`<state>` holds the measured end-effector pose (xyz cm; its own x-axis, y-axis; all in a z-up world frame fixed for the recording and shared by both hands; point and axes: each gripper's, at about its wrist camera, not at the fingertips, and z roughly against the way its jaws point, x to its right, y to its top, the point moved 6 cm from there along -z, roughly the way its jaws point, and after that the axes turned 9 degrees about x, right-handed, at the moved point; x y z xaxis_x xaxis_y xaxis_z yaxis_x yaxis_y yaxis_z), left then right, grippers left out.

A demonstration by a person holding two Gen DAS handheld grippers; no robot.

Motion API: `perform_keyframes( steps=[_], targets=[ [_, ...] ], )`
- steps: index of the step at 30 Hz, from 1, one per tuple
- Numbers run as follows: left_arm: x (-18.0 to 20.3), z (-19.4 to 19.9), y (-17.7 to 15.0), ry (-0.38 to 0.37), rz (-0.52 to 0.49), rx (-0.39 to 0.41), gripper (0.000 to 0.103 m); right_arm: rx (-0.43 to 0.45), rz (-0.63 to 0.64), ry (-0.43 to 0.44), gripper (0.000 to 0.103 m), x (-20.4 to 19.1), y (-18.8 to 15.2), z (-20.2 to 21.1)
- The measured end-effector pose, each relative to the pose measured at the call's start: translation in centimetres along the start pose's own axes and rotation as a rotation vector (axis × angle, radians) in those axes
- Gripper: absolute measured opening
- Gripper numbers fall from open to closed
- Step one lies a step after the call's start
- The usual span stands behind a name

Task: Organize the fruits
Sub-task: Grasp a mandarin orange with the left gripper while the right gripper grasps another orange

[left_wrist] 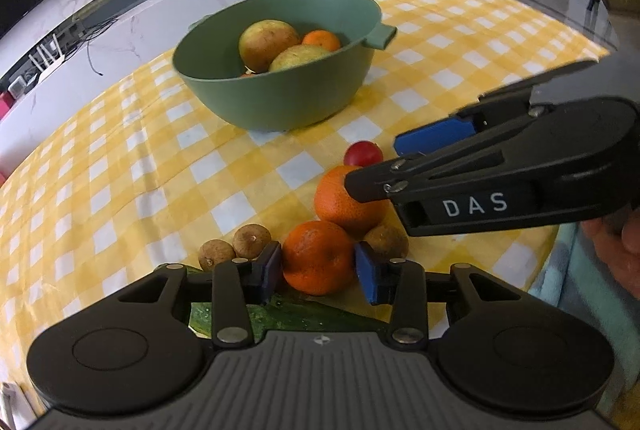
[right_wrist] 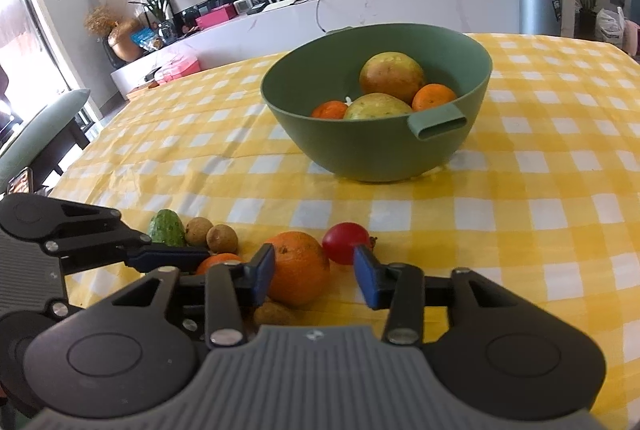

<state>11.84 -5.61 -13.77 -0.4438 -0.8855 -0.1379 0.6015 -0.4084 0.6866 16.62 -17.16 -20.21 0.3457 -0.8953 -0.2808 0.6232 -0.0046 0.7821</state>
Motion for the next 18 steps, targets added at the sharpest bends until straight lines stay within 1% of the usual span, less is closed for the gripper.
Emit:
perform_keyframes(
  steps=[3,5,6,8,10,14,18],
  targets=[
    [-0.8,0.7,0.5,-0.005,0.056,0.037,0.045,0.008,-0.007,-0.006,0.044,0.2,0.1,0.1],
    [-1.6,1.2,0.8,-0.009,0.111,0.056,0.045,0.012,-0.011,-0.010,0.045,0.2,0.1,0.1],
    [-2.0,1.3,0.9,-0.009,0.130,0.059,0.045,0.013,-0.012,-0.013,0.047,0.3,0.1,0.1],
    [-2.8,1.4,1.0,0.009,0.171,0.068,0.045,0.020,-0.025,-0.023,0.050,0.4,0.2,0.2],
    [-3.7,1.7,1.2,0.023,0.201,0.080,0.045,0.022,-0.027,-0.025,0.050,0.5,0.2,0.2],
    [-5.6,2.0,1.3,0.048,0.310,0.103,0.045,0.035,0.004,-0.013,0.050,0.0,0.2,0.3],
    [-6.8,2.1,1.6,0.062,0.372,0.119,0.045,0.020,0.072,-0.004,0.050,-1.1,-0.1,0.0]
  ],
)
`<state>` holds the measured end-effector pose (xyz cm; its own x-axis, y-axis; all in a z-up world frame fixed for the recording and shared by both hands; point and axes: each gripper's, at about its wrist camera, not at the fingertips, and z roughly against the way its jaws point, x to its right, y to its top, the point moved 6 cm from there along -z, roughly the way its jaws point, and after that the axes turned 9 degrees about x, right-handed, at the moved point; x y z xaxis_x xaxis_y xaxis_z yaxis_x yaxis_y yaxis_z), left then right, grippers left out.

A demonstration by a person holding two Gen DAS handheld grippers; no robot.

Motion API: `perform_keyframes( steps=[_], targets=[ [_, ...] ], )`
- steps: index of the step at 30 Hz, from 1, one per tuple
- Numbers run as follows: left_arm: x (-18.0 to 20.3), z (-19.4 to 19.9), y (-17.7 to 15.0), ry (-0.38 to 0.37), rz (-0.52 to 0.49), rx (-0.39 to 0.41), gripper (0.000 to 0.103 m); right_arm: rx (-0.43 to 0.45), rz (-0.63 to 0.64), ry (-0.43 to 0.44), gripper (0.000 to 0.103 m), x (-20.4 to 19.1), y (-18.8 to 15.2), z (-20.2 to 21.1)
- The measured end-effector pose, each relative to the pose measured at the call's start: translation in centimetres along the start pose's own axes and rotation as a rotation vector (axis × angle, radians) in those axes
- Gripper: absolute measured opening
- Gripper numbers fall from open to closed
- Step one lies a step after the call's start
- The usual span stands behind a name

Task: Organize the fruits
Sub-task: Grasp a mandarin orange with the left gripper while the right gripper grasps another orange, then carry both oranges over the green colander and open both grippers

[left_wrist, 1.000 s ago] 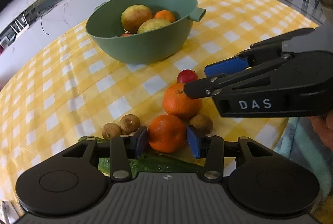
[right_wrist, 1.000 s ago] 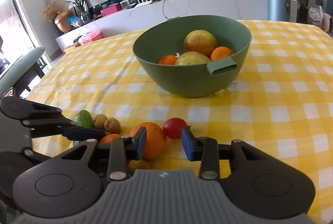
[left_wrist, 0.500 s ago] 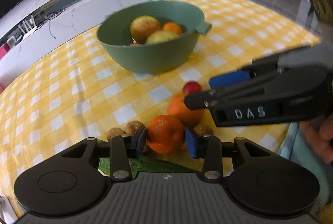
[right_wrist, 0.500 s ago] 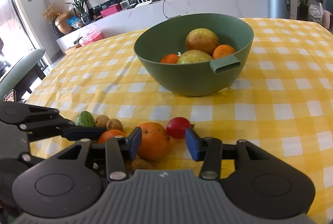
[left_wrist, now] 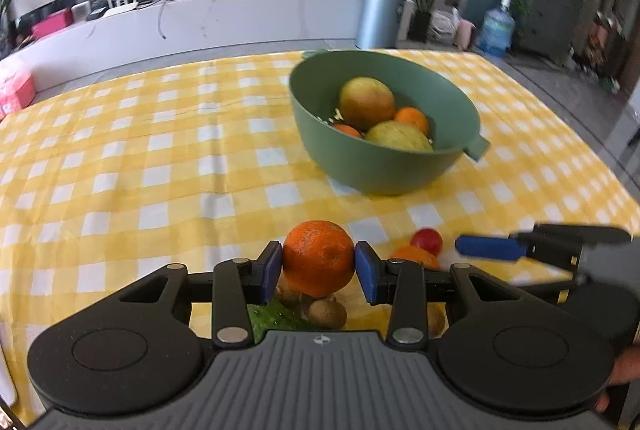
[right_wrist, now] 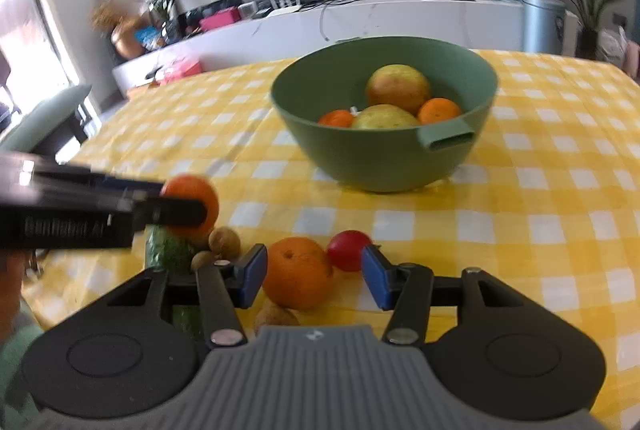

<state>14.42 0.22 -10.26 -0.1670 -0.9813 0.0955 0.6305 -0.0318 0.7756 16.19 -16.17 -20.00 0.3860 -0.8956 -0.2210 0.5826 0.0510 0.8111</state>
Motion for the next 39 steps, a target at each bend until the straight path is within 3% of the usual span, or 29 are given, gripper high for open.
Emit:
perform_keyframes(
  steps=[6,25,32,39],
  targets=[
    [-0.2,-0.3,0.4,0.002,0.022,0.006,0.045,-0.030,0.064,0.010,0.050,-1.3,-0.5,-0.7],
    [-0.3,-1.4,-0.3,0.003,0.031,-0.035,0.045,-0.080,0.077,-0.008,0.045,-1.6,-1.0,-2.1],
    [-0.4,-1.0,-0.1,0.000,0.045,-0.020,0.045,-0.070,0.093,-0.006,0.043,-1.8,-1.0,-1.8],
    [-0.1,0.0,0.9,0.001,0.058,0.017,0.045,0.004,0.089,0.017,0.043,-2.0,0.0,0.1]
  ],
)
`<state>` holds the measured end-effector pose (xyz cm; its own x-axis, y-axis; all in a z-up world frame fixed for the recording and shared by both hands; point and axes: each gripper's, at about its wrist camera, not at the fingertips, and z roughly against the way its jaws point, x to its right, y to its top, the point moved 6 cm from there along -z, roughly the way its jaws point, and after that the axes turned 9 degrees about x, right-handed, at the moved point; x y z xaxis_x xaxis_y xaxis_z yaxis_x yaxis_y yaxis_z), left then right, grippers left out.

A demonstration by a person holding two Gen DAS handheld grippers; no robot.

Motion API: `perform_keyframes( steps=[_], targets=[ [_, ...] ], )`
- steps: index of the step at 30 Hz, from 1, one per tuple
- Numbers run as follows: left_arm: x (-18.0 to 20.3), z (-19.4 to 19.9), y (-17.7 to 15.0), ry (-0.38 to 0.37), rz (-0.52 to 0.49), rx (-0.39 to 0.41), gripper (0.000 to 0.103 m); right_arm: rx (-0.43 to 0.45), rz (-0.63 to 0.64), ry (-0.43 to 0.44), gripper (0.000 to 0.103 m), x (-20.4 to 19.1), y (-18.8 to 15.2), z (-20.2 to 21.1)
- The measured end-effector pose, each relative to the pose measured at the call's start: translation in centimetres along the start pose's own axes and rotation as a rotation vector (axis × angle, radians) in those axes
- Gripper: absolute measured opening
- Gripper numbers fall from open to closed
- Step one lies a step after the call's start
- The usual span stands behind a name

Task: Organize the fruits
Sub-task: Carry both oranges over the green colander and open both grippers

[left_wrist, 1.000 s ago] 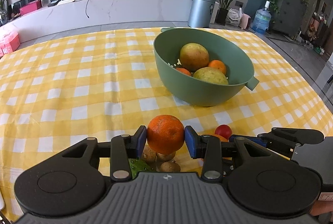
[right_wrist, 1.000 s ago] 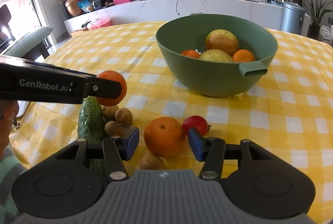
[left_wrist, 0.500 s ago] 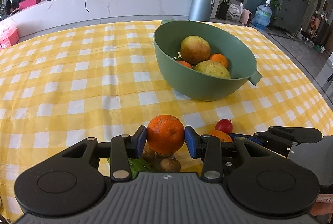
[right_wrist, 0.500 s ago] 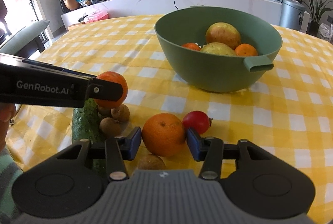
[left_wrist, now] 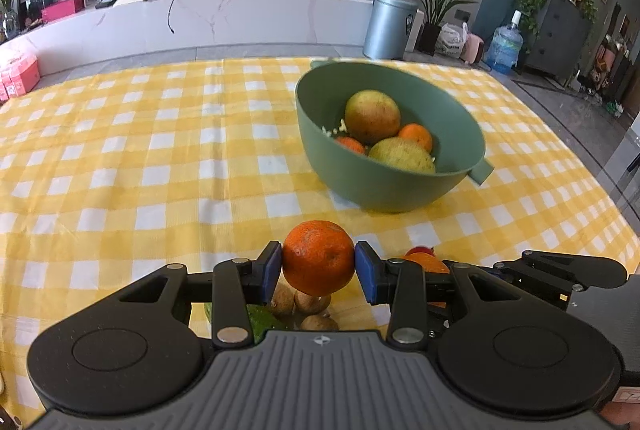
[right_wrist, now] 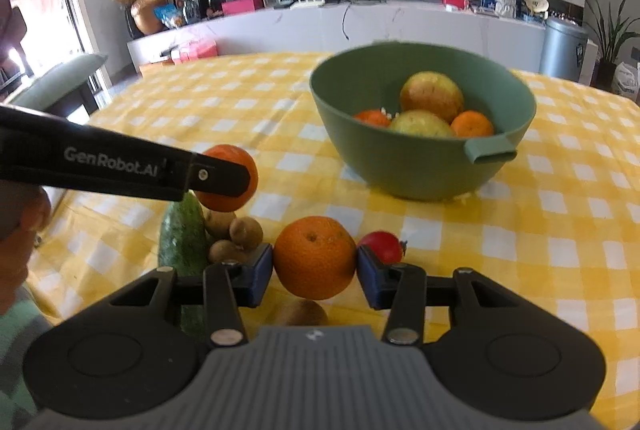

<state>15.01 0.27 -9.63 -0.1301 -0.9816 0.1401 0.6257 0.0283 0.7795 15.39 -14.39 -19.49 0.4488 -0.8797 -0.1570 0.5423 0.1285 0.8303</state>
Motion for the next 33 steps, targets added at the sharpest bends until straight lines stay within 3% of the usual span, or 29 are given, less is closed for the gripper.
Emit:
perform_keyframes(
  steps=[14,21,25,29,33],
  targets=[
    [1.9,1.2,4.3,-0.024,0.029,0.051,0.045,0.149,0.100,-0.027,0.043,0.7,6.1,3.5],
    [3.0,0.8,6.9,-0.052,0.036,0.058,0.045,0.125,0.163,-0.037,0.043,2.3,9.3,3.7],
    [3.2,-0.5,9.2,-0.123,0.071,0.024,0.045,0.087,0.196,-0.034,0.043,3.3,10.9,2.8],
    [2.8,-2.5,11.2,-0.164,0.111,0.018,0.045,0.046,0.185,-0.051,0.043,5.3,12.2,1.4],
    [3.0,-4.9,11.0,-0.156,0.112,-0.007,0.045,0.015,0.110,-0.048,0.043,6.7,12.1,-0.2]
  ],
)
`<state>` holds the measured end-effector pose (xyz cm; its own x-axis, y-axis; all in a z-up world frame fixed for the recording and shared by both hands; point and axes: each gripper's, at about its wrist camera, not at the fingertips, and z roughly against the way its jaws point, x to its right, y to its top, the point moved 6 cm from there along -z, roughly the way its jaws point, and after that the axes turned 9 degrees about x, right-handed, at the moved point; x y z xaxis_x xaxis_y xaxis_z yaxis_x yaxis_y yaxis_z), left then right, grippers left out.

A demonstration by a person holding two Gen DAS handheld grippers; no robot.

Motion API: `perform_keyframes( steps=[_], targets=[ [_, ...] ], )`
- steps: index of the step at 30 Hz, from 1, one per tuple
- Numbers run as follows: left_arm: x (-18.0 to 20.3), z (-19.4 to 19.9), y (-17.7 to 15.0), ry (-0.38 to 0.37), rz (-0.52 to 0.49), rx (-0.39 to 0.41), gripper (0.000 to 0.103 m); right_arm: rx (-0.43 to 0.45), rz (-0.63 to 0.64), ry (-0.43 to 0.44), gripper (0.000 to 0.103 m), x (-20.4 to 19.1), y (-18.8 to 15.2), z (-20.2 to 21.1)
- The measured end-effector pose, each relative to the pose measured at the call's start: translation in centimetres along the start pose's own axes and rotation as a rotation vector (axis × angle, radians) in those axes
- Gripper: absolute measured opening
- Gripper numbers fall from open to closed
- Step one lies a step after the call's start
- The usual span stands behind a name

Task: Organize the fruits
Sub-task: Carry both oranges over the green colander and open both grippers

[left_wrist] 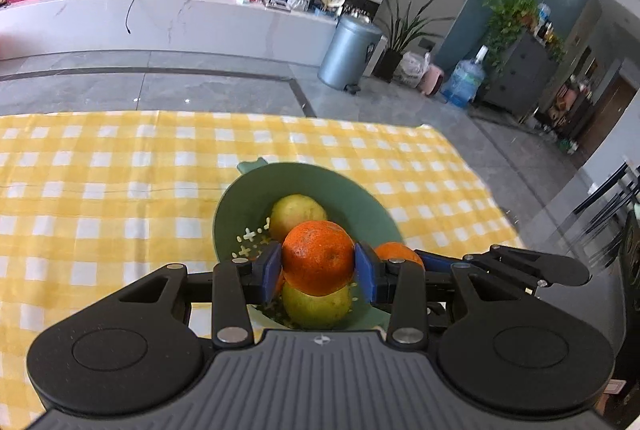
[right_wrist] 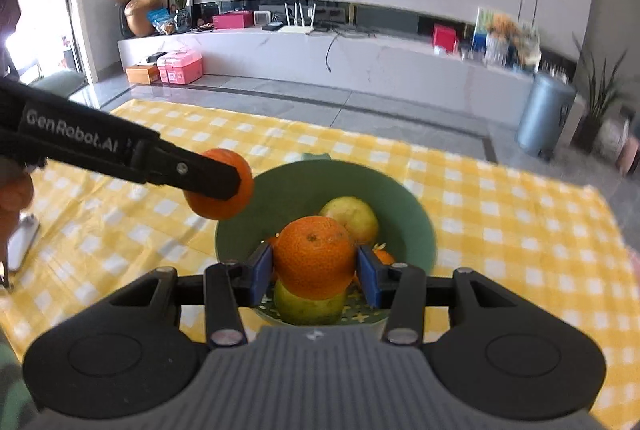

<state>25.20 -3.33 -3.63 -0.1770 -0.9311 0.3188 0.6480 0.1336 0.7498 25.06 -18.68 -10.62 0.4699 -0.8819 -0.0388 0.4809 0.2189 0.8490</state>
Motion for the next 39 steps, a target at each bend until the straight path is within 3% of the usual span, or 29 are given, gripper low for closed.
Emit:
perform_keyframes(
  steps=[6,11,15,24,33,39],
  targets=[
    [-0.7,-3.9,-0.6,0.083,-0.074,-0.037,0.045,-0.060,0.073,-0.068,0.043,0.7,-0.9,-3.9],
    [-0.8,-5.8,-0.7,0.105,-0.136,-0.048,0.045,-0.031,0.019,-0.081,0.043,2.1,-0.3,-5.6],
    [-1.4,-7.0,-1.4,0.112,-0.155,-0.070,0.045,-0.034,0.046,-0.098,0.043,2.3,-0.6,-7.3],
    [-1.6,-8.5,-2.3,0.116,-0.192,-0.108,0.045,-0.059,0.040,-0.094,0.043,3.1,-2.0,-9.2],
    [-1.3,-8.7,-2.5,0.122,-0.222,-0.092,0.046,-0.068,0.051,-0.093,0.044,3.0,-2.6,-9.6],
    [-1.1,-8.0,-2.3,0.111,-0.226,-0.055,0.057,-0.058,0.054,-0.104,0.046,2.8,-2.5,-9.1]
  ],
)
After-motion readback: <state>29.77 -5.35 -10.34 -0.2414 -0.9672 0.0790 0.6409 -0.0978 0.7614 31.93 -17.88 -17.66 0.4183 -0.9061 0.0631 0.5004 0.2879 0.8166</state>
